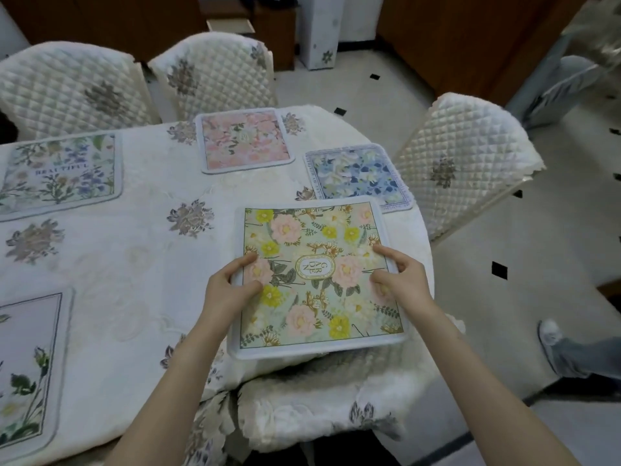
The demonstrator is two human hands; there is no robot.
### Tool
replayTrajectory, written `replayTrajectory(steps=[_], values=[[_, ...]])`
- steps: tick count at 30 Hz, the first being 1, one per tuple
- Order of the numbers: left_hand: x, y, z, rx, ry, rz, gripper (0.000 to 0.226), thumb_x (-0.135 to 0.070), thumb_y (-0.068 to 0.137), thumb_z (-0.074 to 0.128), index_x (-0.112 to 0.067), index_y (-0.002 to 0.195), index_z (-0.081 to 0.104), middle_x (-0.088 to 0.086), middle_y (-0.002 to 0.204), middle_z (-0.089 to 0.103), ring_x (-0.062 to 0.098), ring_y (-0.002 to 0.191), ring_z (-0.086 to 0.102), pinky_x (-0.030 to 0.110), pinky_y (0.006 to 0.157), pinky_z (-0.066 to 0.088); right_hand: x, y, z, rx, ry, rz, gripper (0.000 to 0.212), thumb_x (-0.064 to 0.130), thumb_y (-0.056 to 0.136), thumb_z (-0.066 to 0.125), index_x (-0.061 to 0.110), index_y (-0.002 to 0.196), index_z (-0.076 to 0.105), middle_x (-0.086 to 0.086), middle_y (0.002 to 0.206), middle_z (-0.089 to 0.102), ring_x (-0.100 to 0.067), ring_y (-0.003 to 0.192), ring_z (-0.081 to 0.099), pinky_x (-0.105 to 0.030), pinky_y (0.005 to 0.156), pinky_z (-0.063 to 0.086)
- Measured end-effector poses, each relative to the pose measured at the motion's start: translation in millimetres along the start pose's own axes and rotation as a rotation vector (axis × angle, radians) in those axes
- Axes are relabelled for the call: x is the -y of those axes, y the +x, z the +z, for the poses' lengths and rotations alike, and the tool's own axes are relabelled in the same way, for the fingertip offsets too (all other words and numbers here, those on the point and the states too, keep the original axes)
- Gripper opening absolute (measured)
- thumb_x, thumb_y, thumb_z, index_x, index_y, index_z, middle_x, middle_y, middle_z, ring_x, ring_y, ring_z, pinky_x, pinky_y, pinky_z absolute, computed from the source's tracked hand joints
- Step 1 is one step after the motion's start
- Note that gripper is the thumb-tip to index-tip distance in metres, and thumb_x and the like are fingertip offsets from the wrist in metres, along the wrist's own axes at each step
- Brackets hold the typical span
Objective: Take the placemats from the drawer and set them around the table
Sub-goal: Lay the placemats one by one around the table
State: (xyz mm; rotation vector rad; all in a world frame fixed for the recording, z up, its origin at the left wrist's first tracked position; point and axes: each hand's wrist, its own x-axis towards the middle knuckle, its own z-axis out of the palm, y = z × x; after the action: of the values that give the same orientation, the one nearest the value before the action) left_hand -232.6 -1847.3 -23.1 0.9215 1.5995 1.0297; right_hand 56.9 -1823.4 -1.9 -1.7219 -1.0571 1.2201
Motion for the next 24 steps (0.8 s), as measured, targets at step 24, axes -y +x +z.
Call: replayTrajectory(steps=[24], values=[[117.8,32.5,73.7,-0.276,0.272,-0.144,0.056,0.004,0.079,0.065,-0.022,0.129,0.059,-0.005,0.134,0.057,0.011,0.124,0.049,0.025,0.103,0.036,-112.6,137.1,22.2,0.344,-0.221,0.031,0.058,-0.007,0.078,0.064,0.023,0.127,0.061,0.008,0.131,0.057,-0.01,0.094,0.057,-0.029,0.088,0.053]])
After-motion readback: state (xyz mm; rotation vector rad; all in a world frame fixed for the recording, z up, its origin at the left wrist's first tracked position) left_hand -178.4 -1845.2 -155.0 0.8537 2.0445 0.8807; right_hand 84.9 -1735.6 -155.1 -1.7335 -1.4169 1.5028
